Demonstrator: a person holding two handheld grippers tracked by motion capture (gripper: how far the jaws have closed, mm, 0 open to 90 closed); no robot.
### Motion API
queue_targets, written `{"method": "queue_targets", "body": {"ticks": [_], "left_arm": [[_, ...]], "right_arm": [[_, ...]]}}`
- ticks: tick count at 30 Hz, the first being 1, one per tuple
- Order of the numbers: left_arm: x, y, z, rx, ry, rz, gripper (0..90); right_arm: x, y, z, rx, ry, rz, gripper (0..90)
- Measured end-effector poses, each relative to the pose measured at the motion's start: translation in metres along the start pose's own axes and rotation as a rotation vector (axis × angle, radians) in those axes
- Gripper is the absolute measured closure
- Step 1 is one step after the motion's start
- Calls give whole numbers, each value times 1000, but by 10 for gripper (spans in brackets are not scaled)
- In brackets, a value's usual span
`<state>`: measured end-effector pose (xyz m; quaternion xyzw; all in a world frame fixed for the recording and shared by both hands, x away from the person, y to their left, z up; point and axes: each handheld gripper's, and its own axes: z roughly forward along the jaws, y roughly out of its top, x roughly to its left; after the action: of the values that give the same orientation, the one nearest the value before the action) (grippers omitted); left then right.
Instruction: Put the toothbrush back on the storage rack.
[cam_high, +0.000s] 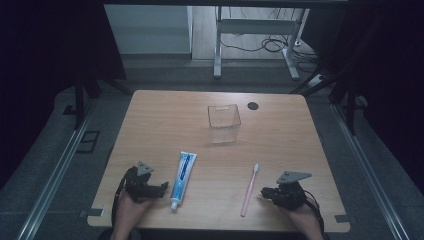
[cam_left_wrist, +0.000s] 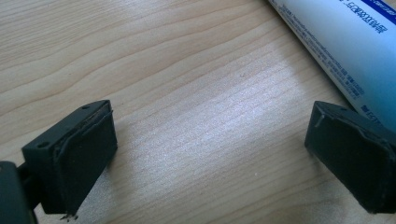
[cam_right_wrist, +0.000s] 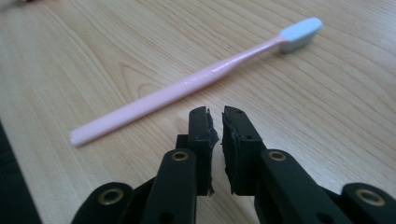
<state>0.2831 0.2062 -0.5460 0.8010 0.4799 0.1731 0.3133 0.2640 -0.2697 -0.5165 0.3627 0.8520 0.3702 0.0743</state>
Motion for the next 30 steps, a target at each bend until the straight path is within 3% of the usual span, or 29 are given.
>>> {"method": "queue_targets", "body": {"ticks": [8,14,26,30], "left_arm": [[0,0,0,0,0,0,23],[0,0,0,0,0,0,23],[0,0,0,0,0,0,23],[0,0,0,0,0,0,23]], "right_arm": [[11,11,4,18,39,-32,832],[23,20,17,31,69,-63,841],[42,29,38,58,87,-143,834],[43,28,41,68,89,-142,832]]}}
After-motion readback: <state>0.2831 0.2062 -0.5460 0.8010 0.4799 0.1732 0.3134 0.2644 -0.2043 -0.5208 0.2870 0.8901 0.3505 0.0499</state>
